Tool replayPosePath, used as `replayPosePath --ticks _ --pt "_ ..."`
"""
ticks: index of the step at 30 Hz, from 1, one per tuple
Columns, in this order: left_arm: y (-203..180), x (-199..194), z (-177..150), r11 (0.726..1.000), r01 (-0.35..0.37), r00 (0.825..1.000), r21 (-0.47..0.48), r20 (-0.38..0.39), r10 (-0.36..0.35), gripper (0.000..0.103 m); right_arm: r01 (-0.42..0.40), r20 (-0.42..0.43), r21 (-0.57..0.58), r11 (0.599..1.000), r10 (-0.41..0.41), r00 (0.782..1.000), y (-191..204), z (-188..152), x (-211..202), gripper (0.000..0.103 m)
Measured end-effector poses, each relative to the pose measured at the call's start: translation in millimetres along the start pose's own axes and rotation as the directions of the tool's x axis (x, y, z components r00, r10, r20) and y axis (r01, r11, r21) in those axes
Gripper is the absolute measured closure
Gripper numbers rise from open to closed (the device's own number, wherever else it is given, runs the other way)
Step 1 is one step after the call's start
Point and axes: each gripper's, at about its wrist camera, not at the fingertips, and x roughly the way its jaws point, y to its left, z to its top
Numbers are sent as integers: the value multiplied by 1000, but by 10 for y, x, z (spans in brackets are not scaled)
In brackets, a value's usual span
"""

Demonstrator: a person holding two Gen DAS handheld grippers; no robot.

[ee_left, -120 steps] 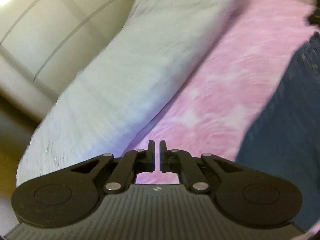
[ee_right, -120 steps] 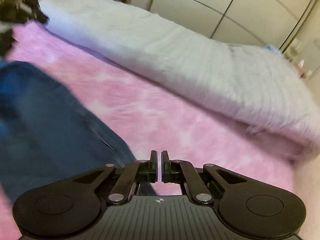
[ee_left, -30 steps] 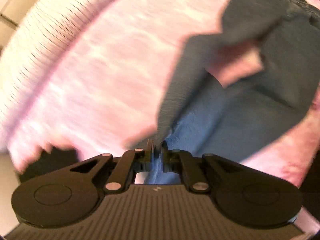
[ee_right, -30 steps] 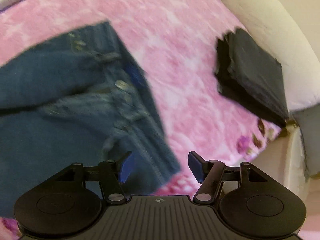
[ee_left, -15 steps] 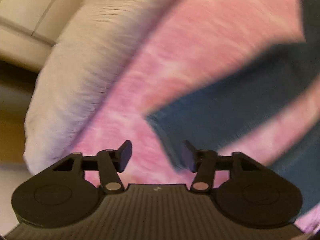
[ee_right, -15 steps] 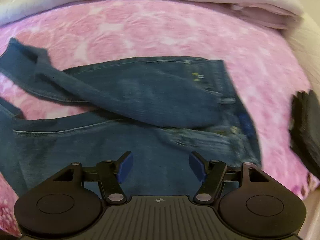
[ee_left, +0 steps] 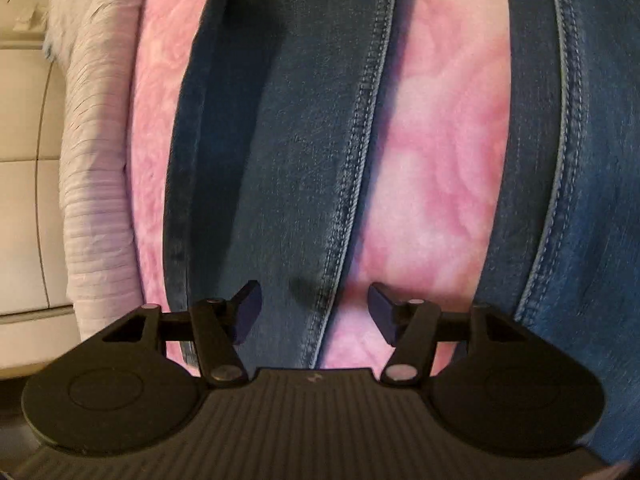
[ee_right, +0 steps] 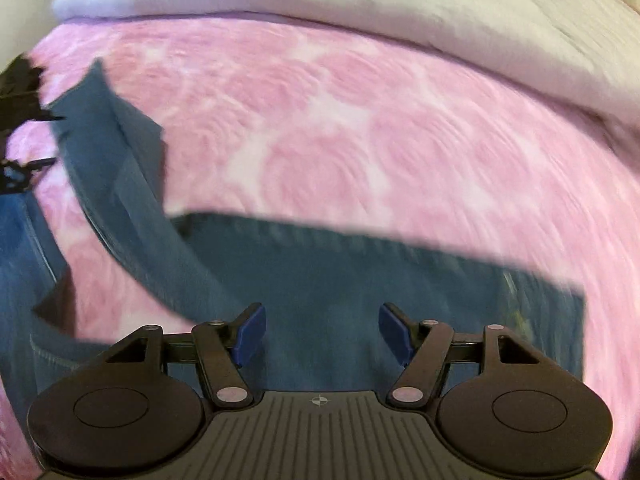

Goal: Fold clothes

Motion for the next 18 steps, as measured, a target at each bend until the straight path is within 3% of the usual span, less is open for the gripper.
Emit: replayPosePath --ticks 1,2,4,7,10,11,15,18 --pt "6 4 -8 1000 11 1000 -4 -3 -11 89 -28 5 -74 997 29 1000 9 109 104 37" --pt "12 9 -15 1000 22 1000 -8 -7 -23 95 -49 -3 -156 987 49 999 31 201 221 37" --pt "24 17 -30 999 45 999 -16 -13 -45 98 -77 -39 -308 948 68 997 84 342 465 37" --pt "44 -47 -62 997 55 998 -51 -11 -56 101 -148 -131 -489 859 96 987 152 460 808 37" --pt "69 -205 -110 993 62 998 -96 -5 -63 102 -241 -234 -605 759 120 965 198 476 1068 38" --pt "69 -261 -127 992 70 997 -108 -9 -71 102 -275 -267 -612 742 134 954 190 482 1144 45" --pt "47 -548 -198 981 89 995 -175 -18 -93 102 -317 -300 -506 803 181 937 4 597 1154 96" --pt "11 -776 -209 968 110 992 -226 -35 -121 102 -201 -164 -477 855 138 977 -267 731 868 98"
